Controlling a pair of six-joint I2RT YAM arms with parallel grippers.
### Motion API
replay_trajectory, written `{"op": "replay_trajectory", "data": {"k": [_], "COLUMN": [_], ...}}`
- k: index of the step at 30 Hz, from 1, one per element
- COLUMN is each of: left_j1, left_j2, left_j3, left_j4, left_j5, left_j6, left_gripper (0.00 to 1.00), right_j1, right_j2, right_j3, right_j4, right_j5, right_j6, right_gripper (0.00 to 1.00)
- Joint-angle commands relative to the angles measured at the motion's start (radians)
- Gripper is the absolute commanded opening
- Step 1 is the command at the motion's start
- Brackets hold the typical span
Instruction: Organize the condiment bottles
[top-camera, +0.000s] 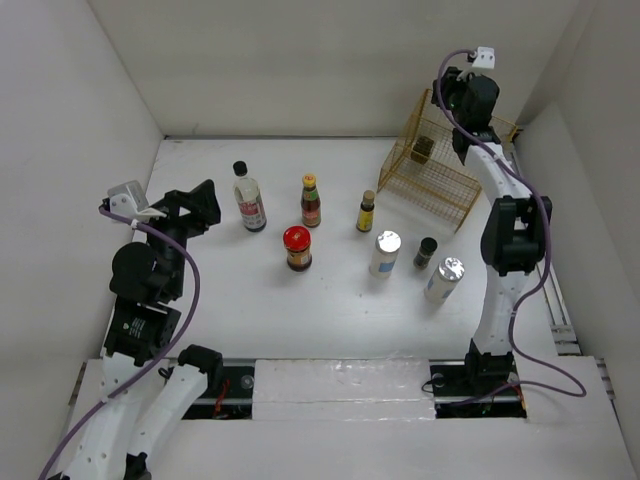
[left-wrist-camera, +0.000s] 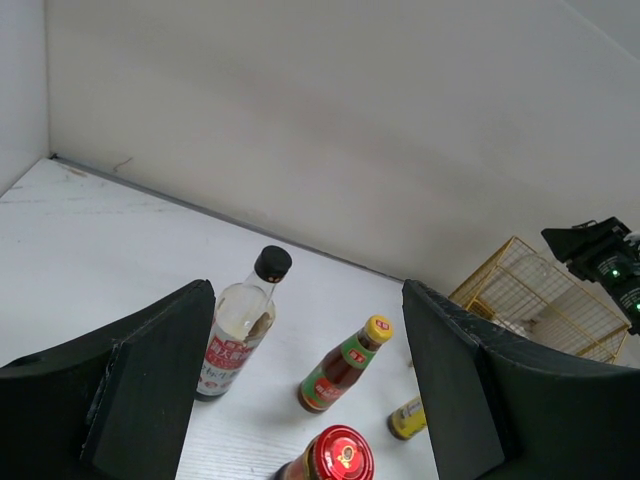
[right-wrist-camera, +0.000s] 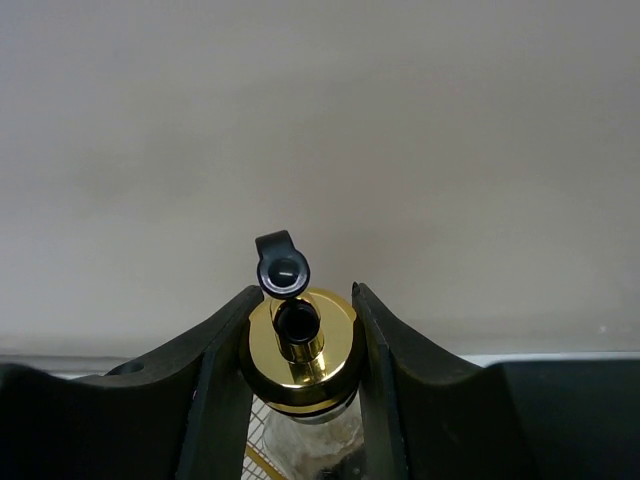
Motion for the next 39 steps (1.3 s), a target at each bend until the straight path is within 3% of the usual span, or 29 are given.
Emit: {"op": "replay_trajectory", "data": {"k": [1,9,13,17,19,20,23,26,29,30,34,39], "left_j1": [-0.002,-0.002,-0.002,-0.002,-0.002,-0.002,-0.002,-0.002,-0.002,-0.002,-0.002,-0.002], "left_j2": [-0.008,-0.008,-0.008,-0.008,-0.008,-0.008,-0.008,-0.018,-0.018,-0.018,-0.009,-0.021], "left_j3": [-0.002,-0.002,-0.002,-0.002,-0.002,-0.002,0.007,-0.004,-0.004,-0.004,-0.004,-0.004], "left_j4": [0.049,0.049,0.049,0.049,0.049,0.037,0.037,0.049,0.049,0.049,0.040,0.049], "left_j5": [0.013,0.013,0.002,0.002,-0.013,-0.013,-0.024,-0.036,-0.036,-0.036,-0.047,-0.036], "left_j6": [-0.006,-0.006,-0.006,-0.006,-0.006,-0.017,-0.035,-0.044,-0.044,-0.044,-0.044,-0.035], "left_gripper": [0.71,0.71,0.71,0.71,0.71,0.71,0.71,0.77,0.78,0.78,0.78,0.78], "right_j1": [0.009,0.009,0.009,0.043,0.080,0.095,0.191,0.308,0.433,0.463,0.587,0.650], "right_j2": [-0.086,-0.160,-0.220,-0.271,-0.291,-0.291,-0.277,-0.243,-0.214,-0.214,-0.167,-0.058], "right_j3": [-0.014,-0.035,-0.026,-0.011,-0.020,-0.020,-0.020,-0.041,-0.055,-0.055,-0.055,0.015], "right_j4": [0.163,0.167,0.147,0.101,0.090,0.079,0.026,0.004,-0.008,-0.054,-0.085,-0.113], "right_j5": [0.019,0.020,0.020,-0.023,-0.104,-0.164,-0.403,-0.575,-0.667,-0.668,-0.626,-0.594], "right_j6": [0.020,0.031,-0.018,-0.055,-0.081,-0.090,-0.119,-0.139,-0.199,-0.265,-0.386,-0.396], "right_gripper": [0.21,0.74,0.85,0.87,0.76,0.53,0.06,0.02,0.17,0.32,0.71,0.83]}}
